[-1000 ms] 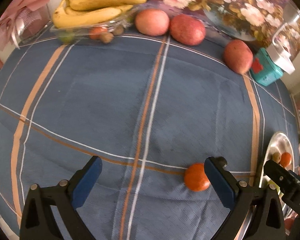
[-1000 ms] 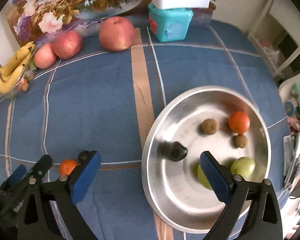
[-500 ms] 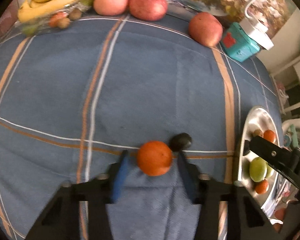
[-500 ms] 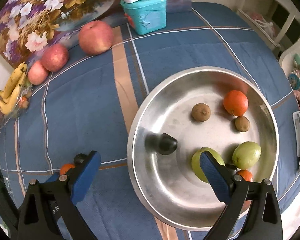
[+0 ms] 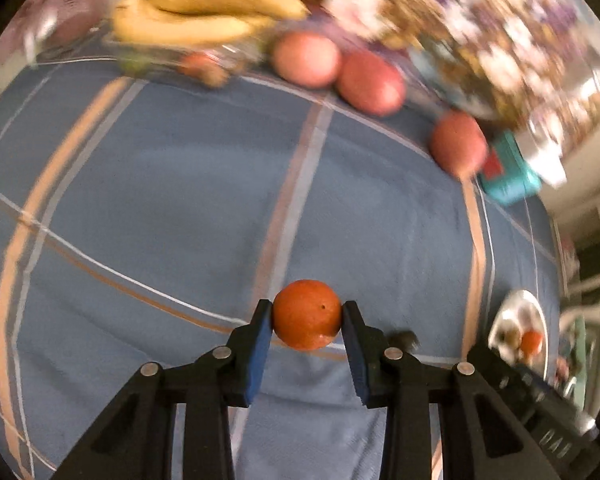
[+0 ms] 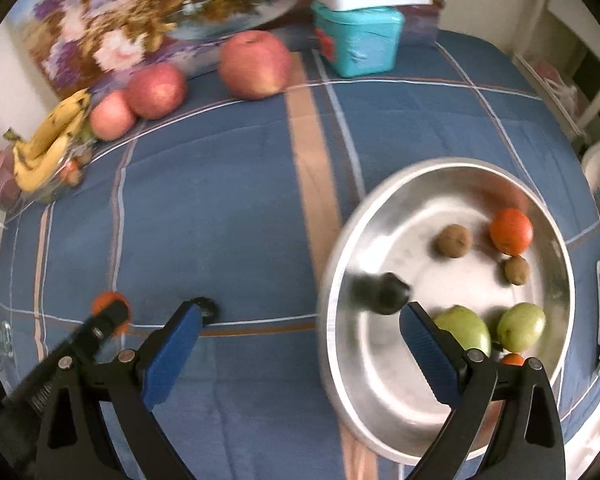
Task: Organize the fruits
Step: 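Grasp the orange with the left tool, then grasp the last dark plum with the right tool while the left tool holds the orange, then carry the plum and orange to the steel plate and release both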
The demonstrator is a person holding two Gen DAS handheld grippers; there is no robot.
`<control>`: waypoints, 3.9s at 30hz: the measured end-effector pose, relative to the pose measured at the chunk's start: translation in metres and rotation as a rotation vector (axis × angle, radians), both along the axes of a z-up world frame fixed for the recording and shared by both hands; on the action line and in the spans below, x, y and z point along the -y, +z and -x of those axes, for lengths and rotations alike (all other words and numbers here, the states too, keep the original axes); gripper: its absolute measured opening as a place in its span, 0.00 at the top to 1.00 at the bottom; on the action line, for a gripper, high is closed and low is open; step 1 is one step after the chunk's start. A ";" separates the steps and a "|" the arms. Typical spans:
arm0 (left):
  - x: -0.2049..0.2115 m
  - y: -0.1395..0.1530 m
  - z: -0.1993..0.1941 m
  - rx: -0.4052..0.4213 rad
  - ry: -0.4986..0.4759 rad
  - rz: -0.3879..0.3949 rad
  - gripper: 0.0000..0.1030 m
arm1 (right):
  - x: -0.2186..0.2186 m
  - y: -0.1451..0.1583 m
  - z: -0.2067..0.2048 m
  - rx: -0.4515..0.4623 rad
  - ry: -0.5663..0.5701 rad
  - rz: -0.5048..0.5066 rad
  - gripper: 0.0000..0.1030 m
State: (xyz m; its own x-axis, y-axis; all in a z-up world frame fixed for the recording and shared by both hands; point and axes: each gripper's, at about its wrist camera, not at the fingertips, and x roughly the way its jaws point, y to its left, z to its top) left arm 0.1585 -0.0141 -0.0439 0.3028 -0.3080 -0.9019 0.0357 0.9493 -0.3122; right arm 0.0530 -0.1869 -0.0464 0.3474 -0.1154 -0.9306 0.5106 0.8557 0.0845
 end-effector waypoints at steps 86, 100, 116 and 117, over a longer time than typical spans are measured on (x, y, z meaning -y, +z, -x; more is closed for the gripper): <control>-0.057 -0.014 -0.015 -0.050 0.117 0.112 0.64 | -0.082 -0.038 -0.014 0.005 0.162 0.058 0.74; -0.048 -0.007 -0.010 -0.042 0.091 0.124 0.64 | -0.086 -0.003 -0.004 0.083 0.197 0.030 0.74; -0.001 0.002 0.006 -0.033 -0.015 0.119 0.64 | -0.035 0.001 0.020 0.082 0.119 0.037 0.74; 0.007 0.003 0.009 -0.028 -0.038 0.116 0.64 | -0.024 0.003 0.024 0.081 0.102 0.049 0.74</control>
